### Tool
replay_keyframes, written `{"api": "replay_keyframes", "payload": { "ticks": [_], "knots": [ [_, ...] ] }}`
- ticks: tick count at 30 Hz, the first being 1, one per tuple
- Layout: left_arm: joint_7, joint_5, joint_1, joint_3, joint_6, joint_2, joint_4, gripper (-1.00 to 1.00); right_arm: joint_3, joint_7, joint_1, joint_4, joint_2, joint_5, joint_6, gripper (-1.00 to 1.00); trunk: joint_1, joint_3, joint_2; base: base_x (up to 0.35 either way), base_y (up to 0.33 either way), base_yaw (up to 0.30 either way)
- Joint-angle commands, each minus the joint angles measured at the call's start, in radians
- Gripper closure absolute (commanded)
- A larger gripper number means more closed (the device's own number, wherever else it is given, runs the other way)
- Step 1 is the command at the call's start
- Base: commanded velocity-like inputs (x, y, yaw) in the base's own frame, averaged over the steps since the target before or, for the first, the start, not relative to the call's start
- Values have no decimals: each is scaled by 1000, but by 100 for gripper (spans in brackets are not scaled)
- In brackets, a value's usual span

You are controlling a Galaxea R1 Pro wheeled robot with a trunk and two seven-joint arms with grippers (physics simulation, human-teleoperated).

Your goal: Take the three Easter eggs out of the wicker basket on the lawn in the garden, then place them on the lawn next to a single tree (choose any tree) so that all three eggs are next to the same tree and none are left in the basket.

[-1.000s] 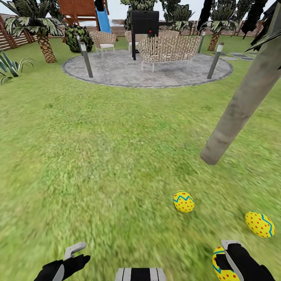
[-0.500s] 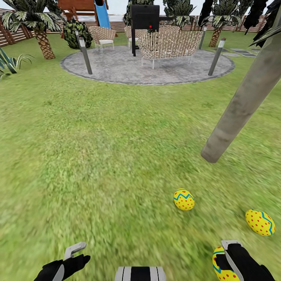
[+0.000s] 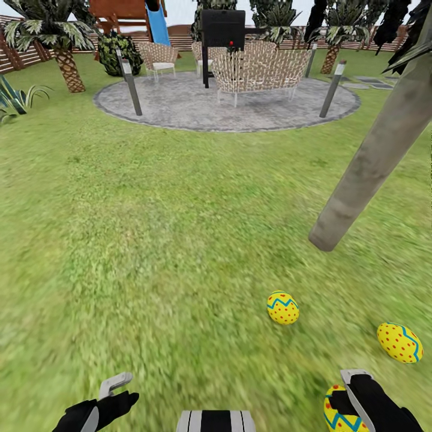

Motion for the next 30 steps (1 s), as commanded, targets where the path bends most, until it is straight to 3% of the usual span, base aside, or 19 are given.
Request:
{"api": "replay_keyframes", "payload": {
  "ticks": [1, 10, 23, 30],
  "knots": [
    [-3, 5, 0, 4, 9, 0, -1, -100, -1, -2, 0, -2, 0, 0, 5, -100, -1, 3, 0, 0, 0, 0],
    [0, 7, 0, 11, 15, 1, 26, -100, 2, -6, 0, -2, 0, 2, 4, -100, -5, 38, 2, 0, 0, -14],
    [3, 6, 0, 9, 15, 0, 33, -100, -3, -4, 0, -2, 0, 0, 5, -100, -10, 94, 5, -3, 0, -205],
    [0, 6, 0, 10, 15, 0, 34, -100, -3, -6, 0, -2, 0, 0, 5, -100, -14, 121, 7, -281, 0, -4]
  ]
}}
